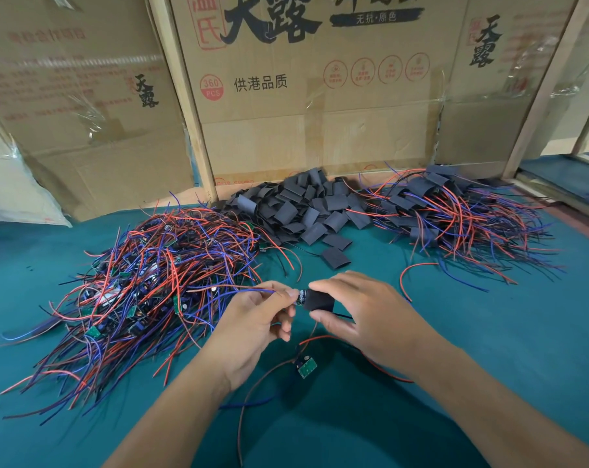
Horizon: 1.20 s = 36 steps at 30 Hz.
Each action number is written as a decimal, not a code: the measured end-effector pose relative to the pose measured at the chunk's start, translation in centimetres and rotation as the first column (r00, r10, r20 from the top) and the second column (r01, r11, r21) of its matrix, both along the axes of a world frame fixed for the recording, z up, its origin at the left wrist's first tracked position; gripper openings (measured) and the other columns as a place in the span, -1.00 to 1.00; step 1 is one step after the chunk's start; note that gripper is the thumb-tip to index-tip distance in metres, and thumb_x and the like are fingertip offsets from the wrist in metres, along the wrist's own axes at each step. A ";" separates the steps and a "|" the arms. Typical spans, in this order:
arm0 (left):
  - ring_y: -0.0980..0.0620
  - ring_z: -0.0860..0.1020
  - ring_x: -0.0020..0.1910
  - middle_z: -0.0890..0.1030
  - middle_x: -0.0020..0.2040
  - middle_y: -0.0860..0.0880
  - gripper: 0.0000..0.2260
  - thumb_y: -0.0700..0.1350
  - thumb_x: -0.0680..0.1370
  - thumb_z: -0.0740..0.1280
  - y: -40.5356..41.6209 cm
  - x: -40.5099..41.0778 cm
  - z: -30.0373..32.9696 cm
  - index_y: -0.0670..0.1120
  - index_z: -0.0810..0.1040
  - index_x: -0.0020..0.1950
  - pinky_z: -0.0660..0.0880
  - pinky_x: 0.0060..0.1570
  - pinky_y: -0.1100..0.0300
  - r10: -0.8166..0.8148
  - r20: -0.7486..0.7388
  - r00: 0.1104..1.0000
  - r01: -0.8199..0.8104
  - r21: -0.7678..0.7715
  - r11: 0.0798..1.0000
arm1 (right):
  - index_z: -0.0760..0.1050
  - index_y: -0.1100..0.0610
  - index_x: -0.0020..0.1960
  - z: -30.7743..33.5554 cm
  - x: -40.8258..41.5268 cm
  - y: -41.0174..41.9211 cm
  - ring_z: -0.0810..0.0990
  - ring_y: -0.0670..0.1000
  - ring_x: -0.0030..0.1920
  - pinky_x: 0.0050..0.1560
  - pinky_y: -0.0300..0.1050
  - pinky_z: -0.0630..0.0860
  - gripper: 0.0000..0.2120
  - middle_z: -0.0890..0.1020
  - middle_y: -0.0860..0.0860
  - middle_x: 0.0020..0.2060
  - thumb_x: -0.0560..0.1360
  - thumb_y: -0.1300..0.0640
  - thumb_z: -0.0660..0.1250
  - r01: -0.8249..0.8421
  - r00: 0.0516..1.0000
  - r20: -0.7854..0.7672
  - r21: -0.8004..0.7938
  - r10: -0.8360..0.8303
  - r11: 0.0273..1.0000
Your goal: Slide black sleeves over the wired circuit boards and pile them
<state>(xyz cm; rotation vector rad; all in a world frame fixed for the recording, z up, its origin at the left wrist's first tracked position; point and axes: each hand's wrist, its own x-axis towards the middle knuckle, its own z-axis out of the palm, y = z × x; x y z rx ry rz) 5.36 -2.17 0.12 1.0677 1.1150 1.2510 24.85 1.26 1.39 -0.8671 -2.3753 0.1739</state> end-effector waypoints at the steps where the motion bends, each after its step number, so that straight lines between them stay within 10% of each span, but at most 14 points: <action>1: 0.02 0.41 -0.38 0.50 -0.30 -0.05 -0.86 -0.19 0.58 0.34 0.0 0.0 0.0 -0.15 0.53 -0.17 0.41 -0.36 0.21 -0.004 -0.002 1.000 0.004 -0.005 1.000 | 0.55 0.13 0.23 0.0 0.0 0.0 0.56 0.09 0.03 -0.01 0.06 0.51 -0.69 0.63 0.02 -0.01 0.56 0.00 0.35 -0.005 1.000 0.003 0.000 0.005 1.000; 22: 0.05 0.47 -0.44 0.48 -0.36 -0.08 -0.84 -0.32 0.58 0.30 0.1 0.3 -0.2 -0.16 0.50 -0.20 0.50 -0.40 0.22 -0.006 0.032 0.999 0.011 -0.165 0.986 | 0.56 0.07 0.21 -1.1 -0.8 -0.1 0.56 -0.11 -0.04 0.00 -0.22 0.47 -0.72 0.63 -0.08 -0.04 0.53 0.03 0.41 -0.064 0.989 -0.144 -0.211 0.033 0.975; 30: 0.06 0.51 -0.39 0.53 -0.32 -0.08 -0.95 -0.27 0.58 0.35 -0.1 0.4 0.0 -0.20 0.52 -0.08 0.55 -0.33 0.21 -0.077 0.081 0.994 0.087 -0.122 0.989 | 0.56 0.33 0.01 -0.3 -0.8 0.1 0.58 0.01 -0.32 -0.29 -0.19 0.54 -0.86 0.63 0.10 -0.28 0.54 0.24 0.39 -0.354 0.850 -0.465 -0.852 -0.247 0.386; 36: 0.04 0.49 -0.37 0.53 -0.27 -0.08 -0.89 -0.12 0.48 0.43 0.0 0.4 0.5 -0.14 0.58 -0.17 0.54 -0.33 0.20 -0.103 0.179 0.979 0.119 -0.082 0.989 | 0.57 0.22 -0.03 2.7 1.2 1.8 0.57 -0.03 -0.30 -0.34 -0.19 0.53 -0.86 0.64 0.09 -0.24 0.46 0.19 0.43 -0.388 0.786 -0.520 -0.837 -0.335 0.386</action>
